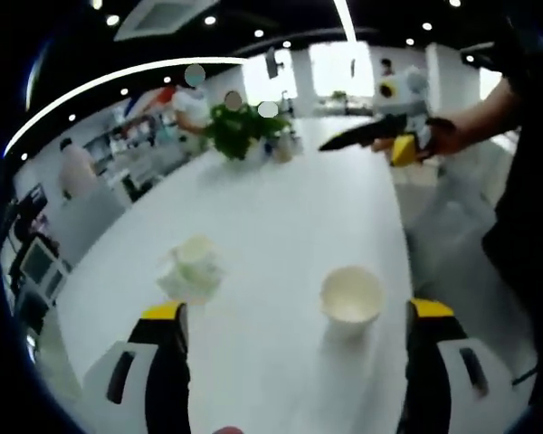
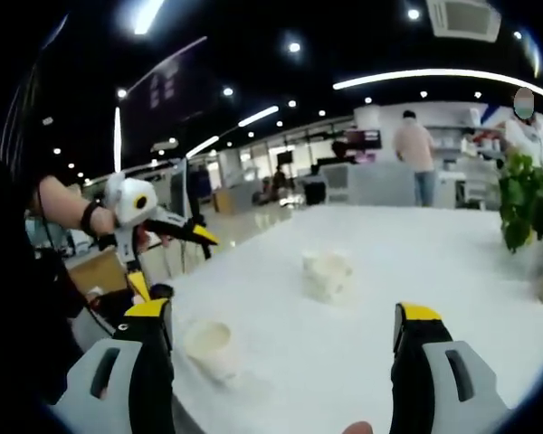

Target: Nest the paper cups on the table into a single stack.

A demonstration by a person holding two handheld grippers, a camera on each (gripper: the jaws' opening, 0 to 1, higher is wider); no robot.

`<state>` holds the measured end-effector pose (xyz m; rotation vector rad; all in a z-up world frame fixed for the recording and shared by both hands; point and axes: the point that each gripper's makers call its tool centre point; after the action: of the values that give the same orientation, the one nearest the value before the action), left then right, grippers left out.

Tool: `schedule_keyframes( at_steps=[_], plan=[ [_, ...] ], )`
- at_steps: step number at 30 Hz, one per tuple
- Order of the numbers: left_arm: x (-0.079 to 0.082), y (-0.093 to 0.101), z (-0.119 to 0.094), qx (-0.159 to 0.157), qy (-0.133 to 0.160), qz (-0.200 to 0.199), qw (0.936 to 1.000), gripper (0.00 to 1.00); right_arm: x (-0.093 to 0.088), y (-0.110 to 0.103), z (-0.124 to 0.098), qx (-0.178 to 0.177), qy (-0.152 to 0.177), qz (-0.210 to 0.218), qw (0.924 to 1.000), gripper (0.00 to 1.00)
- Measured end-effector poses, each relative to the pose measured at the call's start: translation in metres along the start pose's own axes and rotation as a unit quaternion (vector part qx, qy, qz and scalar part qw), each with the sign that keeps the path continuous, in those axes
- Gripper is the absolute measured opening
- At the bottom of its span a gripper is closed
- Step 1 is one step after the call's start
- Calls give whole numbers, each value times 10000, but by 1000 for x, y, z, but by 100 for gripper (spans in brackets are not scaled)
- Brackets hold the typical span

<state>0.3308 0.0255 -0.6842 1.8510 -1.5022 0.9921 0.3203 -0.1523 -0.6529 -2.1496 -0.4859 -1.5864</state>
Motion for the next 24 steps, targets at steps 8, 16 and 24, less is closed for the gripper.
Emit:
schedule_keyframes(
  at_steps=[8, 16, 24],
  plan=[
    [10, -6, -7, 150, 269, -122, 9995, 99, 6, -2, 5, 77, 5, -128, 9999, 100],
    [10, -13, -11, 329, 413, -312, 9981, 99, 17, 1, 12, 253, -166, -819, 9962, 100],
    [5, -12, -13, 367, 421, -401, 9976, 99, 28, 16, 19, 381, -501, -1705, 9833, 100]
  ],
)
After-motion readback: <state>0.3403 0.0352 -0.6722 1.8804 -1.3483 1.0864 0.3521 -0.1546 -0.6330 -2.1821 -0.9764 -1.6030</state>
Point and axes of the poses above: the point that each gripper's makers call its tool centre point, and the gripper's own axes: z roughly forward along the fingers, y roughly to its right, x roughly out of its top, and after that the axes turned 8 degrees about -x, right-handed
